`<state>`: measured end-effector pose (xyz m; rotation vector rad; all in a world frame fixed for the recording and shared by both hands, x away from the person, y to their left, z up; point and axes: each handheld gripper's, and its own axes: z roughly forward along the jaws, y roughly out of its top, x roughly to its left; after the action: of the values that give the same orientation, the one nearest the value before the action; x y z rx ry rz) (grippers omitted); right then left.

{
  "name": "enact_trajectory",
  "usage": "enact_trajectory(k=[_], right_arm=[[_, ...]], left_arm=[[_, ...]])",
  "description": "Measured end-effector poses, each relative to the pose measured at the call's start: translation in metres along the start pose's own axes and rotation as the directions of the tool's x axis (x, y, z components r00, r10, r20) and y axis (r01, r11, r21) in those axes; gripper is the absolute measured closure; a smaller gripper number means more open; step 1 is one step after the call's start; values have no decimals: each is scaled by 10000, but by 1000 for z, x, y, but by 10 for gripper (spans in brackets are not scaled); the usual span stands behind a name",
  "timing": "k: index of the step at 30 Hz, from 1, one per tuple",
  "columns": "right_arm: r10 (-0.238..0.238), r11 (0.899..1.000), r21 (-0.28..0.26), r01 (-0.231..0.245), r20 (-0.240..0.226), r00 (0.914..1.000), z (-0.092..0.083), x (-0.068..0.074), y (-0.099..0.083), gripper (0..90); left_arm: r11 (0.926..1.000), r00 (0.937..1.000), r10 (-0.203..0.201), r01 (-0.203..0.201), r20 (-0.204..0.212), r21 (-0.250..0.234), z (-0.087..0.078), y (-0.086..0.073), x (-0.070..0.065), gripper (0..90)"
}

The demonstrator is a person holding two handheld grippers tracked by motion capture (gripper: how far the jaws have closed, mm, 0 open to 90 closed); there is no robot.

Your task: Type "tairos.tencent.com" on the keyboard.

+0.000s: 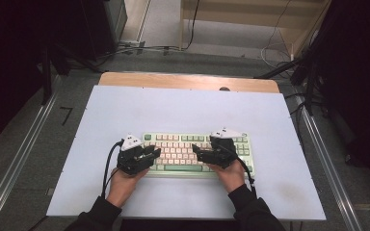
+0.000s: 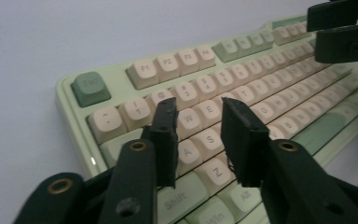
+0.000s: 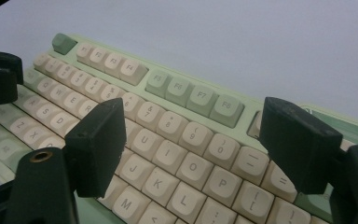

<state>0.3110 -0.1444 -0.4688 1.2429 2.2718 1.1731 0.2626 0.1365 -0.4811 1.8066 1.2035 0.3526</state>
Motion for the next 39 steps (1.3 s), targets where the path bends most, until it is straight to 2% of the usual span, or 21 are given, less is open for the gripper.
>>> enact_trajectory(k=[3,4,9,16,26,33,39], right_arm=[[20,10000,80,-20,39,10000,0,-1,0,210],[14,9999,109,-14,70,10000,1,-1,0,210],[-10,9999,127,8,128,9999,0,-3,0,209],[87,9999,91,-88,149,9999,-2,-6,0,210],[51,9998,186,-54,152,9999,-1,-6,0,209],[-5,9997,238,3,103,9999,0,-5,-1,209],[49,9998,206,-51,106,9999,-1,-5,0,210]], left_arm=[[10000,9999,33,-31,164,-90,0,7,-3,829],[9999,9998,79,-76,205,-149,1,10,-5,900],[9994,9987,239,-227,442,-256,9,23,-15,900],[9985,9979,508,-516,412,188,26,25,-27,900],[9957,9988,392,-414,277,826,41,26,-29,900],[9916,9988,468,-452,-106,1212,47,26,-28,900],[9905,9987,458,-426,-220,1307,48,25,-27,900]])
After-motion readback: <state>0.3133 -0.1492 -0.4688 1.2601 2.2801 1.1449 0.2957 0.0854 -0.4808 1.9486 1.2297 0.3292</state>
